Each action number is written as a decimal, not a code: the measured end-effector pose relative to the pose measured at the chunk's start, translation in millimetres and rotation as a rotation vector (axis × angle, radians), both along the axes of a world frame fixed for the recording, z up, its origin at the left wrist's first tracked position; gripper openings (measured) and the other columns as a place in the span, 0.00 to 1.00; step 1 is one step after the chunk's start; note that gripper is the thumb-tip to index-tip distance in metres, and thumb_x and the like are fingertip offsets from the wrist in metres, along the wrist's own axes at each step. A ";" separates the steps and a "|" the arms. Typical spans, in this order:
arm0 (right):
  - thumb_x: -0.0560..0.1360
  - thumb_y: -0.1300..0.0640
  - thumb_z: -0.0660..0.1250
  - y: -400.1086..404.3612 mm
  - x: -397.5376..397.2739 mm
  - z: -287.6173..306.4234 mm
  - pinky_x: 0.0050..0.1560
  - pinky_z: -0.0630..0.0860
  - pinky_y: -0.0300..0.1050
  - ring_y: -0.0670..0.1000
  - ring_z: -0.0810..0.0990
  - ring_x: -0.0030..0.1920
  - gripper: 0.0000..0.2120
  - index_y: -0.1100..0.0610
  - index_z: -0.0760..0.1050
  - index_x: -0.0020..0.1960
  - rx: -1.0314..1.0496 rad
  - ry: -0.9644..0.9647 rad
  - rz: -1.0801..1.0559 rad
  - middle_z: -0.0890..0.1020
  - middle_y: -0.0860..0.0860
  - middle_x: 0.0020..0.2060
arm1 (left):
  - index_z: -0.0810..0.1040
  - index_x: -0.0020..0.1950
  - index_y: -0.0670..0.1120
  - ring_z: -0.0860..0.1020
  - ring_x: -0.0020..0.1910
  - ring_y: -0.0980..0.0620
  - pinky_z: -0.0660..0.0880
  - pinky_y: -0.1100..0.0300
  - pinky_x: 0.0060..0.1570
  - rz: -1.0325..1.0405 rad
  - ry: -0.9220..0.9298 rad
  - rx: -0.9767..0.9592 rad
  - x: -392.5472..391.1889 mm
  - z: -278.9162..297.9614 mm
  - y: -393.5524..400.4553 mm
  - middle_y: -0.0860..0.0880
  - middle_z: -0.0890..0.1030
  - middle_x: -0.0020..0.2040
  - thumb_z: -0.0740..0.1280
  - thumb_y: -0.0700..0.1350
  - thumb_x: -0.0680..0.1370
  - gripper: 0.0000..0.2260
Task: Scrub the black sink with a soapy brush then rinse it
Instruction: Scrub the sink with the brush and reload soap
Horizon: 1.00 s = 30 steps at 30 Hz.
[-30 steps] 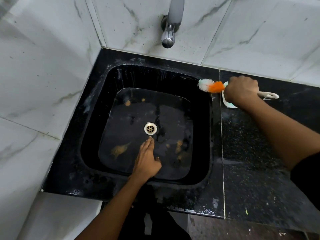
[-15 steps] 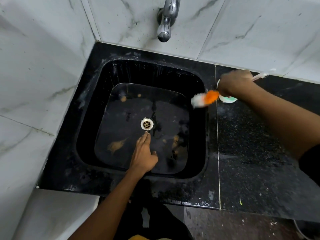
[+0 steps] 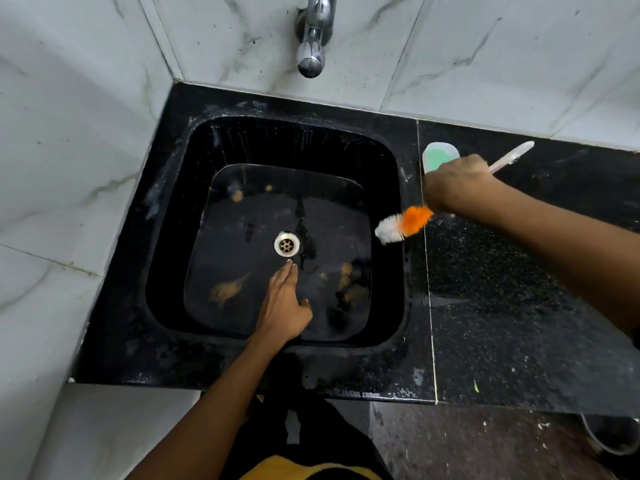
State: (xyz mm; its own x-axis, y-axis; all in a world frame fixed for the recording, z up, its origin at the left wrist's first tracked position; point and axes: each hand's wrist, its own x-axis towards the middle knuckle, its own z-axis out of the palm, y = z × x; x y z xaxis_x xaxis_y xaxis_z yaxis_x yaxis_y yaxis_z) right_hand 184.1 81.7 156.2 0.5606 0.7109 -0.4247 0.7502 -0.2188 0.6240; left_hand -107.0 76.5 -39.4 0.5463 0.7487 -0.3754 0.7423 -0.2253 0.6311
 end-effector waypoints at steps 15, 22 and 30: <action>0.75 0.59 0.63 -21.6 -13.6 -4.7 0.43 0.70 0.48 0.58 0.80 0.54 0.13 0.57 0.76 0.58 -0.042 0.048 0.059 0.81 0.56 0.54 | 0.56 0.80 0.41 0.53 0.79 0.49 0.55 0.57 0.76 -0.047 0.008 0.005 -1.9 0.8 -2.2 0.47 0.56 0.81 0.67 0.41 0.75 0.35; 0.76 0.61 0.61 -2.0 17.8 -9.7 0.49 0.73 0.48 0.60 0.80 0.55 0.14 0.58 0.77 0.60 0.308 0.011 -0.065 0.81 0.58 0.54 | 0.54 0.81 0.42 0.52 0.79 0.50 0.55 0.57 0.75 -0.082 0.013 0.012 -1.1 0.3 -3.8 0.49 0.54 0.81 0.66 0.42 0.76 0.35; 0.76 0.59 0.62 18.4 20.5 -16.8 0.51 0.75 0.48 0.59 0.80 0.56 0.14 0.57 0.78 0.60 0.275 0.003 -0.111 0.81 0.57 0.54 | 0.55 0.81 0.43 0.52 0.79 0.50 0.52 0.58 0.76 -0.052 0.011 0.017 -0.9 -7.2 -2.3 0.49 0.55 0.81 0.67 0.41 0.76 0.36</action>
State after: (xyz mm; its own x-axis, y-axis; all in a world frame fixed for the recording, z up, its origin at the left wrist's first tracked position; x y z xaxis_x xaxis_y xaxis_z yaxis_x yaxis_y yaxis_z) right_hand 204.6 100.1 139.4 0.6402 0.7342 -0.2261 0.7141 -0.4602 0.5275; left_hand -107.9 74.1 -46.6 0.5804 0.7257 -0.3695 0.7365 -0.2742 0.6183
